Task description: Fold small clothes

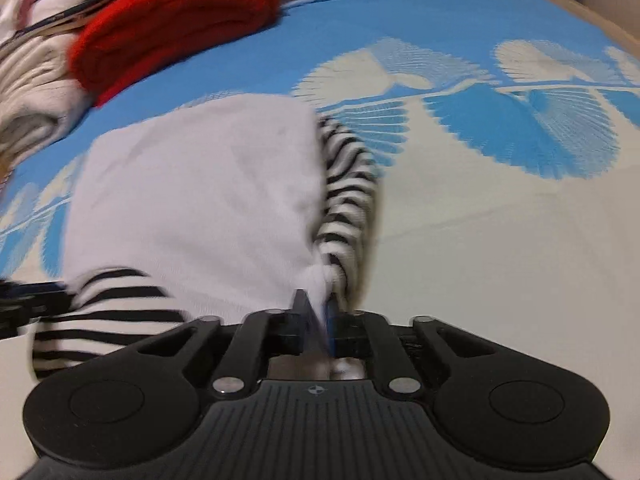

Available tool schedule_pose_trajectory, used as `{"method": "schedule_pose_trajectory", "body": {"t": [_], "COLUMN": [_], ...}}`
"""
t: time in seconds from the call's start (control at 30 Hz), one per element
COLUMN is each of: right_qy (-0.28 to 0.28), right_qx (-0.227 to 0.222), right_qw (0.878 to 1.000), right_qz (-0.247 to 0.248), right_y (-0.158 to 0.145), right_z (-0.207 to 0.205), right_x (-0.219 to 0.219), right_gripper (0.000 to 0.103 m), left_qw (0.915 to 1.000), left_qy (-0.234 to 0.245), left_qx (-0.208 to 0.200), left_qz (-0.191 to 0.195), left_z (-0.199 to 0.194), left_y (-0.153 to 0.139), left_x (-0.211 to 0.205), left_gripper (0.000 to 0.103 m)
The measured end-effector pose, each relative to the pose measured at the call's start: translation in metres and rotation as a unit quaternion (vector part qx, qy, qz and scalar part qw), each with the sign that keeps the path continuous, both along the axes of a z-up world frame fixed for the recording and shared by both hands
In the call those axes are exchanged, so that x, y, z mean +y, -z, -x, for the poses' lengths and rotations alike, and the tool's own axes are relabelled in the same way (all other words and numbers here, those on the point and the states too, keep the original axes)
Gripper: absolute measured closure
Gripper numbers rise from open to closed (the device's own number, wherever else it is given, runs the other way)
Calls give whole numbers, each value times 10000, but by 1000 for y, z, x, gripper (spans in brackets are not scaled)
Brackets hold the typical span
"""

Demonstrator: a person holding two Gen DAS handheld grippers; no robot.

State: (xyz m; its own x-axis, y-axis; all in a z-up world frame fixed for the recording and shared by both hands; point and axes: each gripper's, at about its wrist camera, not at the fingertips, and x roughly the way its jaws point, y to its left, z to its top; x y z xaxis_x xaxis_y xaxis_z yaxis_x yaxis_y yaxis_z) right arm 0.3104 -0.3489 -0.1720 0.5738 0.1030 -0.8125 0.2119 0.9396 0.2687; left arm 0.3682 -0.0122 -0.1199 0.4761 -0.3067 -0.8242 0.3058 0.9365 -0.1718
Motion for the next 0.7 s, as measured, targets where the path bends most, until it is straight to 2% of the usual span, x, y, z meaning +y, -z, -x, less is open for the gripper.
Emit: {"method": "schedule_pose_trajectory", "body": {"t": [0.07,0.17,0.27,0.33,0.37,0.47,0.53,0.6,0.63,0.7], "right_qy": [148,203,379,493,479,366,278,77,-10,-57], "right_qx": [-84,26,150,104,3,-267,-433,-678,-825,-998], "right_qw": [9995,9984,9985,9983,9985,9990,9982,9960,9941,9913], "right_qz": [-284,-524,-356,-277,-251,51,307,579,703,857], "right_y": [-4,-5,-9,-24,-33,-70,-95,-117,-125,-136], "right_z": [5,11,20,31,36,53,71,94,108,133], "right_x": [-7,-10,-12,-14,-16,-15,-12,-10,-8,-6], "right_gripper": [95,89,79,64,61,36,11,6,6,6], "left_qw": [9975,9915,9942,9906,9891,9876,9895,9888,9870,9860], "left_qy": [-528,-672,-687,-846,-897,-1186,-1347,-1490,-1570,-1537], "left_qx": [10,873,652,781,835,850,505,-21,-305,-599], "left_qz": [466,687,512,740,821,581,136,-111,-179,-256], "left_z": [4,-4,3,3,5,12,27,48,63,84], "left_y": [-4,29,31,30,31,14,-13,-42,-56,-77], "left_x": [23,24,9,11,14,23,22,22,23,23], "left_gripper": [33,43,47,48,48,37,34,16,15,14]}}
